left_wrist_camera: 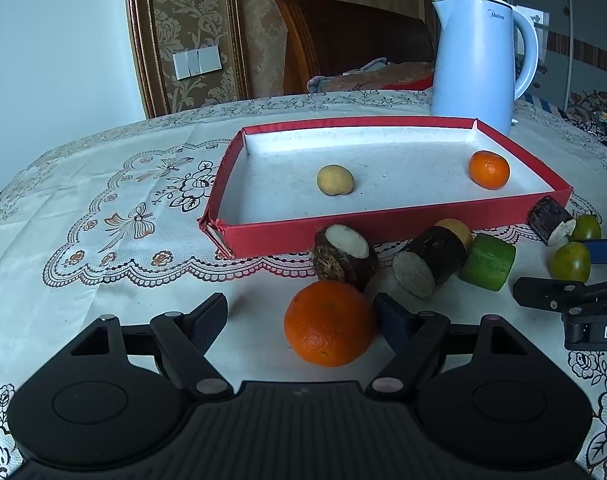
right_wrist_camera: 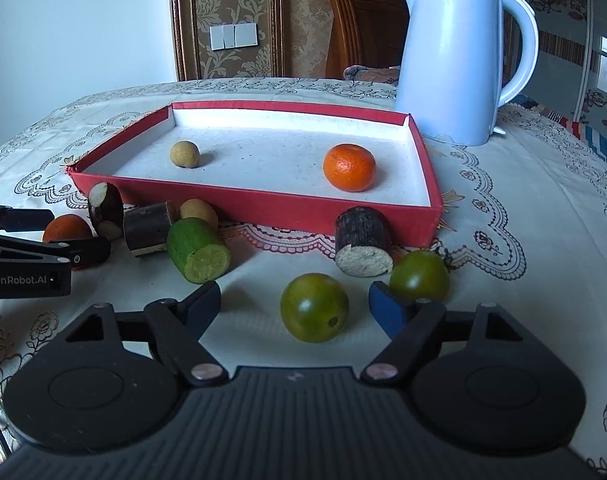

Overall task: Organize fruits
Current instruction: 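Grasp the large orange with the left gripper while the right gripper grasps a green tomato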

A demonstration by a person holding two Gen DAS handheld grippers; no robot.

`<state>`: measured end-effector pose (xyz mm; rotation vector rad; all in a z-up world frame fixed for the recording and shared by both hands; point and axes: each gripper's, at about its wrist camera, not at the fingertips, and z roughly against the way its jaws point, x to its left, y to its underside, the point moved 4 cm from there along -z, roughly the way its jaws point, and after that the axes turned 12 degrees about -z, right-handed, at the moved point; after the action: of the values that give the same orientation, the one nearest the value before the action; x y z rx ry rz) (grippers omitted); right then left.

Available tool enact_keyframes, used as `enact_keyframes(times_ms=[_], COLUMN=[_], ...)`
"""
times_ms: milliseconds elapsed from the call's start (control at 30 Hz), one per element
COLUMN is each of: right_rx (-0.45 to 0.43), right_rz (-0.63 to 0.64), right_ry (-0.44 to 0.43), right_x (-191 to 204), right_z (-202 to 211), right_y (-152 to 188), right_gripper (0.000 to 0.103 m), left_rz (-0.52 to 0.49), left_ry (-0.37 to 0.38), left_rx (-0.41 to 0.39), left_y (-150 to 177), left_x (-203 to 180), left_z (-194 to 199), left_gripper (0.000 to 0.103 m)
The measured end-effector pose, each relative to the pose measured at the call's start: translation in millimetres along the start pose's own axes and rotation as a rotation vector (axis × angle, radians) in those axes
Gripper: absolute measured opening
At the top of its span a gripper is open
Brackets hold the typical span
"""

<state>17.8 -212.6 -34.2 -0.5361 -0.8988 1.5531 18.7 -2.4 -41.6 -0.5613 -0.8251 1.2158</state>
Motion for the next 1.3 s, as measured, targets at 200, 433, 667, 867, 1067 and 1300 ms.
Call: enact_keyframes(times_ms=[200,433,667,867,1067,1300], right_rx=[0.0,0.0,0.0,-0.001,-0.005,-0.012], right_rz=[-0.003,-0.005,-0.005,-0.01,-0.032,-0.041], right_ry=[-0.002,-0.003,-0.003,-0.007,-0.026,-0.024], right_x=[-0.7,-0.7,-0.6,-1.0,-4.5,-6.4], right_z=[0.3,0.2,0.2,0.2,1.0,1.4], right_y=[0.5,0.2,0.2,-0.1,-1.1,-0.9], right_gripper=[0.082,0.082,0.082,0.082,0.082,0.079], left_rz=[-0.007,-0.002,0.002,0.011,0.006,0.015], left_ry=[-0.002,0.001,0.002,0.015,0.019,0.06], left_rx=[0.003,0.006,0.006,0.006,0.002,-0.012], left_y=[-0.7,-0.4,-0.1,1.9,1.8,0.7], left_x=[-1.9,-0.8,-0.1,1.7,1.7,1.1], left_z=[-1.2,-2.2,-2.2,-3.4,-3.4,-0.1], left_gripper=[0.08,0.08,0.08,0.08,0.077,0.048])
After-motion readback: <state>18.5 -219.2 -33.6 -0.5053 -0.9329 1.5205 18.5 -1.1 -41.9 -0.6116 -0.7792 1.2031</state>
